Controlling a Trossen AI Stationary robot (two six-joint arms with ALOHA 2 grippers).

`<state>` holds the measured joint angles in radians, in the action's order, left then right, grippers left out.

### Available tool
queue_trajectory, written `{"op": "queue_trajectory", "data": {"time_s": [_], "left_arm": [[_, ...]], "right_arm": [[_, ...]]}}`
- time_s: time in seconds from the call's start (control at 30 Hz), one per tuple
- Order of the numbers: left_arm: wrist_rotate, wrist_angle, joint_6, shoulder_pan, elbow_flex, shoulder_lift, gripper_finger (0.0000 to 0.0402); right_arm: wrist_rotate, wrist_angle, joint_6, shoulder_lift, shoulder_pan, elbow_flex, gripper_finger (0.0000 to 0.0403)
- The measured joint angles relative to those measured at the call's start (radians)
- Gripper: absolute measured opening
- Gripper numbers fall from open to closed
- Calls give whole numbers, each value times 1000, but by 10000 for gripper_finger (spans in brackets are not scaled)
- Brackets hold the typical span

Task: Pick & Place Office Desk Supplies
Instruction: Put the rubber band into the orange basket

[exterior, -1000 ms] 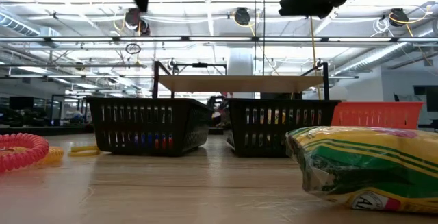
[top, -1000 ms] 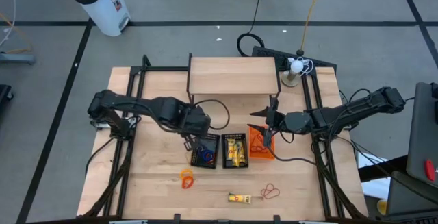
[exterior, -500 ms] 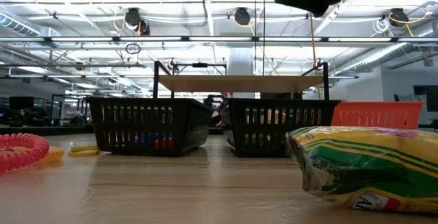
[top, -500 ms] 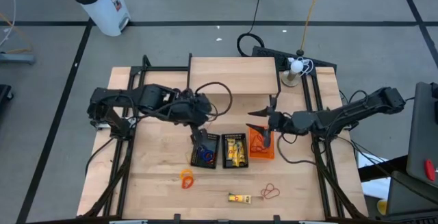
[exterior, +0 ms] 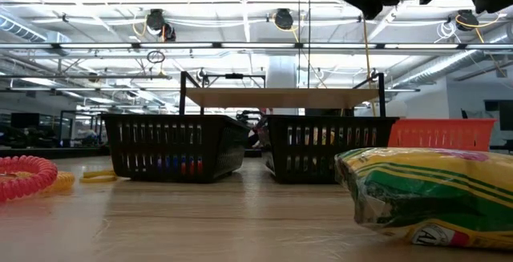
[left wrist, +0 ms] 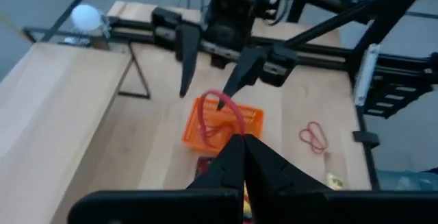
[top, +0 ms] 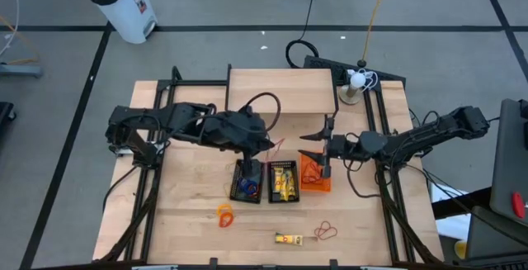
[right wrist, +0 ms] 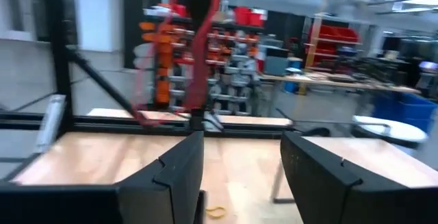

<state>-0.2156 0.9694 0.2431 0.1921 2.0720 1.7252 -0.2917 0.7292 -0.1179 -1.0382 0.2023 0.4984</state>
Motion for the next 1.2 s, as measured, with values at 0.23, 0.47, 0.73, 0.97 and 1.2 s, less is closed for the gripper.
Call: {"op": "queue_trajectory", "data": {"time_s": [0.23,0.47,0.73,0.97,1.2], "left_arm": [[8,-40,-16,-8,0,0,0],[9,-41,-31,-8,0,0,0],[41,-71,-42,-18,0,9,0],[104,-93,-49,-55,0,46,0],[169,-112,-58,-95,0,99,0]], "right_arm": [[85,21,26,0,-14,0,189],[86,52,27,0,-14,0,224],[88,96,79,-61,-53,0,251],[114,167,86,-95,-59,1,251],[115,170,87,-95,-59,1,251]]}}
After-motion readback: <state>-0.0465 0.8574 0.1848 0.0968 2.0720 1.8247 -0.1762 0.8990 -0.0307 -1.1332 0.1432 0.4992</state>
